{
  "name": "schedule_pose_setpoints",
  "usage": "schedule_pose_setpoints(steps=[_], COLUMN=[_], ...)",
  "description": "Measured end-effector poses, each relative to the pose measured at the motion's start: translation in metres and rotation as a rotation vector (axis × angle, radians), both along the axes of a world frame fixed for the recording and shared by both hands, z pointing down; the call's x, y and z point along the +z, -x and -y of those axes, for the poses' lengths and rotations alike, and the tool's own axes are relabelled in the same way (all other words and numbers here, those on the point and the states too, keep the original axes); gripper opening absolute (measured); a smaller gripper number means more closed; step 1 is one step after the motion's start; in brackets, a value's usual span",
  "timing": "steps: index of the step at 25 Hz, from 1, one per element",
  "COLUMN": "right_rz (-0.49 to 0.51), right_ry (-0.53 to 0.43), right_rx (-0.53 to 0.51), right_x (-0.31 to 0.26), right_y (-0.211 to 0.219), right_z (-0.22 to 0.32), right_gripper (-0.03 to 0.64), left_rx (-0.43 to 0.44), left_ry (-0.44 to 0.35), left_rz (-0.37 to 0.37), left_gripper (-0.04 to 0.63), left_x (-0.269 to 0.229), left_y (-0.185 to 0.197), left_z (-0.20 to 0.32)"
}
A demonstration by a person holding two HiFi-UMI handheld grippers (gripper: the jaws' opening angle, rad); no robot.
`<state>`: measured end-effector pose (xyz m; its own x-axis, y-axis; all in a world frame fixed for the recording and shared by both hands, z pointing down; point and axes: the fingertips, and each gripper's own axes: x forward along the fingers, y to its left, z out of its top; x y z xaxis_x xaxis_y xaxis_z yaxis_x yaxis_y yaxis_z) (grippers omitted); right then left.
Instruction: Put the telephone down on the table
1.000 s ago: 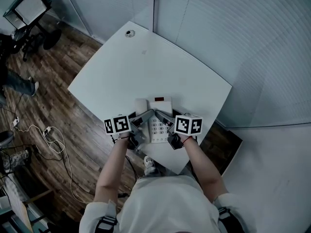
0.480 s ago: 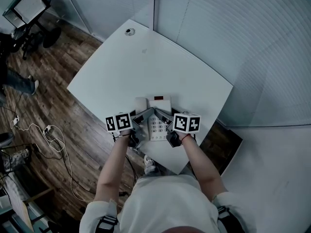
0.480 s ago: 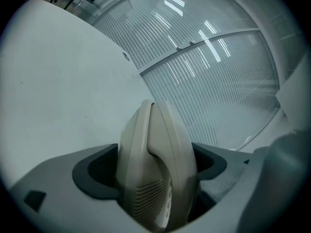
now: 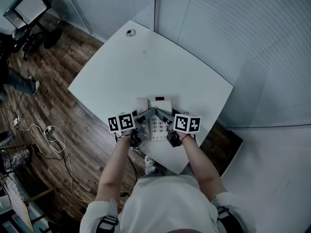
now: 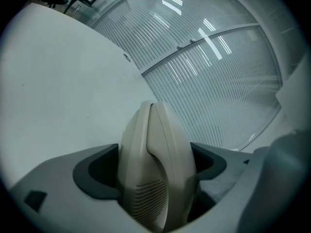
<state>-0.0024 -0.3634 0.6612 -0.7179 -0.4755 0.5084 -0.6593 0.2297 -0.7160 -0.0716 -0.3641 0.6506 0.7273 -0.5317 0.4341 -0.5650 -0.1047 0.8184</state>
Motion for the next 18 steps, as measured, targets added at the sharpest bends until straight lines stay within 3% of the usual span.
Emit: schedule_pose_setpoints(steps=[18], right_rz=[-0.017], right_ry=[0.005], right_rx=[0.020], right_x=[0.0005], right_y=[-0.0005], right_z=[0.0013], right_gripper=[0.341], left_rx=[-0.040], left_ry=[0.004], left_rz=[0.054], left_gripper=[0.423], left_x=[0.0009], left_y=[0.0048], left_z=[0.0004])
